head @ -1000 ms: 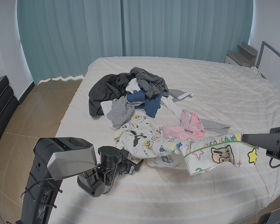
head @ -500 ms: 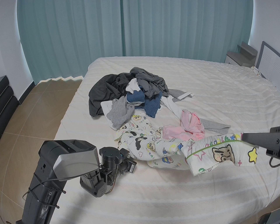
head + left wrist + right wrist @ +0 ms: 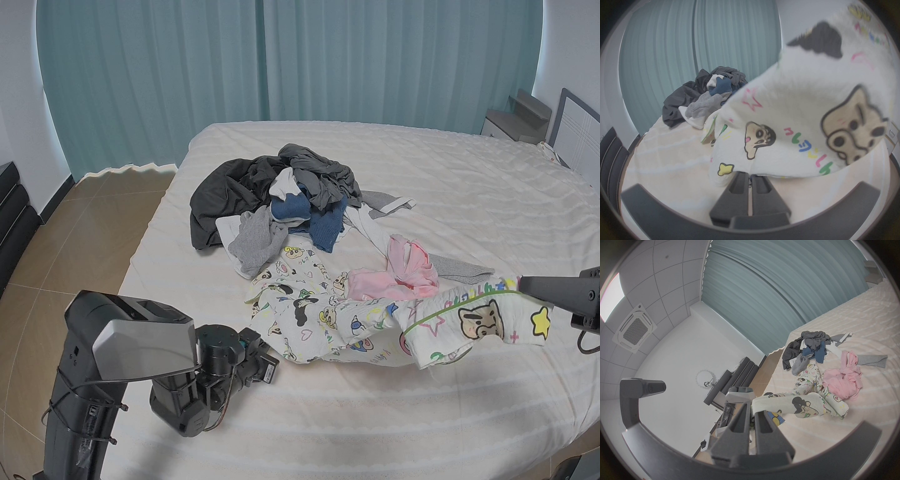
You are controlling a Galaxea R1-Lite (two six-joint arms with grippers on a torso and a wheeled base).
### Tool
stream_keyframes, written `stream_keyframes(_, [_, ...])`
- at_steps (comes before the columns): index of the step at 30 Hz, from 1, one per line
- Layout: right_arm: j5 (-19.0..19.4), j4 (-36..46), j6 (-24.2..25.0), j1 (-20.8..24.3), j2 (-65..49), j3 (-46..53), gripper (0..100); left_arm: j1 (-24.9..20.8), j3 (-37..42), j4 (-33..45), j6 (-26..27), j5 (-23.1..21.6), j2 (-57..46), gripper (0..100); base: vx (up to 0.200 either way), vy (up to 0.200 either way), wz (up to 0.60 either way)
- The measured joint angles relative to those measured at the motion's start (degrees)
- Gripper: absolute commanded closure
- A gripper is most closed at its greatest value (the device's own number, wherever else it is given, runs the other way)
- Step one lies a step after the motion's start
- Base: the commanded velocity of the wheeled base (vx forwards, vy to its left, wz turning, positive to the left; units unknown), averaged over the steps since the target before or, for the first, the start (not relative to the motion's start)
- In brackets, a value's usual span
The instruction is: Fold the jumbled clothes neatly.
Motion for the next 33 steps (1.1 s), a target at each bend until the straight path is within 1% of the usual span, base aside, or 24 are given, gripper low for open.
stream_keyframes(2, [0.02,0.00,-0.05,-1.24,-0.02,0.12,100,0.00,5.62,-2.05,-1.45,-0.16,-2.93,100,0.000,0.000,0.00])
stream_keyframes(3, [0.02,0.01,-0.05,-1.40,-0.02,0.12,100,0.00,6.27,-2.23,-1.62,-0.17,-3.32,100,0.000,0.000,0.00])
stream_keyframes(7, [0.04,0.01,-0.13,-3.75,-0.02,0.26,100,0.00,15.14,-4.10,-4.84,-0.22,-10.01,100,0.000,0.000,0.00])
stream_keyframes(9, [0.06,0.06,-0.17,-4.94,0.00,0.33,100,0.00,18.25,-4.51,-6.62,-0.13,-13.79,100,0.000,0.000,0.00])
stream_keyframes(12, [0.02,0.09,-0.30,-6.64,0.00,0.45,100,0.22,21.64,-4.73,-8.50,0.06,-19.98,100,0.000,0.000,0.00])
stream_keyframes(18, [-0.07,0.09,-0.71,-9.64,-0.06,1.02,100,1.50,24.78,-4.38,-10.23,0.46,-31.65,100,0.000,0.000,0.00])
stream_keyframes(21, [-0.09,0.04,-0.82,-10.84,-0.09,1.16,100,2.05,24.98,-3.15,-10.53,1.01,-36.06,100,0.000,0.000,0.00])
stream_keyframes(25, [-0.09,-0.10,-0.96,-12.70,-0.09,1.00,100,3.07,22.99,1.68,-10.78,1.87,-42.70,100,0.000,0.000,0.00])
stream_keyframes(33, [-0.16,-1.11,-0.99,-15.13,0.11,-2.56,100,5.60,11.34,16.13,-10.91,3.15,-52.10,100,0.000,0.000,0.00])
